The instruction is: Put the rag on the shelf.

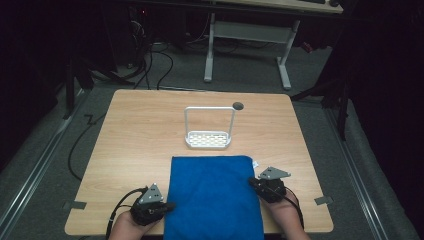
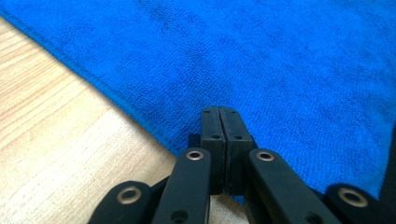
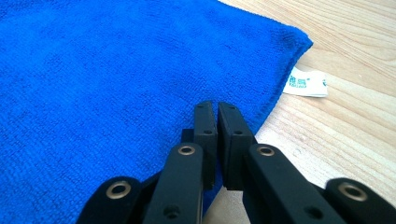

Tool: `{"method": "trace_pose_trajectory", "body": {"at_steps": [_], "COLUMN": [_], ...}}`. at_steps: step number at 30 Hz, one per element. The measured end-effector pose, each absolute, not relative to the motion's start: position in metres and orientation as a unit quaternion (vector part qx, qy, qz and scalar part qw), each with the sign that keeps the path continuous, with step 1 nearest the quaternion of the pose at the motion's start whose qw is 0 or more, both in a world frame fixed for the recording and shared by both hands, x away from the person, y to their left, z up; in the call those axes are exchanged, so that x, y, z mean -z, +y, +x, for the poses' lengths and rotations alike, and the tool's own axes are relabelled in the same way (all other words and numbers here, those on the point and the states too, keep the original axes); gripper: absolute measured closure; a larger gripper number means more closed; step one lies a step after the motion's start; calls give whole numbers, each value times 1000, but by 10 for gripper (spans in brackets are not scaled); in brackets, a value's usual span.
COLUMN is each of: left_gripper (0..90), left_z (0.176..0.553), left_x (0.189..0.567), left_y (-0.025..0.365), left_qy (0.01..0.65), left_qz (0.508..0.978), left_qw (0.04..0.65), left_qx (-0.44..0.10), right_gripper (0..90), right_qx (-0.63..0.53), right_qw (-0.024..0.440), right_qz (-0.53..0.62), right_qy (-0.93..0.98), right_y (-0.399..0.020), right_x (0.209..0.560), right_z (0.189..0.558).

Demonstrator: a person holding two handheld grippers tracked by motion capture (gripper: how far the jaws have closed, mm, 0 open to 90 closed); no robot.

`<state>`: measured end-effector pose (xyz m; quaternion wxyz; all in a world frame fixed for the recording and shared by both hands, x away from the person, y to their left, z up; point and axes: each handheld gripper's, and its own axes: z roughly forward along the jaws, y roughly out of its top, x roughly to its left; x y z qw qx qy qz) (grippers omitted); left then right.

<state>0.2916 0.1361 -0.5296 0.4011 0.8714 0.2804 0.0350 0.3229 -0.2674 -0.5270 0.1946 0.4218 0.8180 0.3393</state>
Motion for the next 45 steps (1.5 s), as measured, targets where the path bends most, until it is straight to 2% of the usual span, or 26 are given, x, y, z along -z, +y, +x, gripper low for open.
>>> {"method": "trace_pose_trajectory", "body": {"at_steps": [2, 5, 7, 8, 13, 15, 22, 31, 34, 39, 45], "left_gripper": [878, 785, 774, 768, 743, 692, 634, 538, 527, 518, 536], "left_z": [292, 293, 293, 295, 302, 306, 338, 392, 409, 418, 424], "left_x": [529, 528, 527, 526, 521, 519, 519, 526, 532, 533, 535], "left_y": [135, 133, 132, 131, 136, 137, 136, 116, 115, 116, 116], "left_qy": [280, 287, 287, 293, 321, 331, 369, 401, 419, 435, 445], "left_qz": [872, 869, 867, 859, 829, 820, 797, 789, 790, 782, 784], "left_qw": [400, 401, 403, 414, 450, 457, 460, 423, 409, 419, 414], "left_qx": [-35, -41, -52, -67, -82, -96, -130, -193, -179, -155, -126], "right_gripper": [858, 786, 770, 741, 708, 678, 620, 556, 543, 532, 527], "right_qx": [-344, -353, -362, -374, -380, -383, -386, -386, -391, -397, -408], "right_qw": [189, 193, 197, 202, 209, 210, 214, 220, 216, 217, 221], "right_qz": [422, 422, 421, 426, 431, 434, 439, 424, 427, 432, 460], "right_qy": [817, 813, 808, 798, 791, 788, 782, 789, 786, 780, 757], "right_y": [-269, -270, -272, -276, -282, -286, -290, -292, -294, -297, -297], "right_x": [527, 525, 523, 519, 517, 517, 518, 520, 521, 521, 510], "right_z": [324, 323, 322, 322, 321, 321, 322, 320, 320, 320, 340]}}
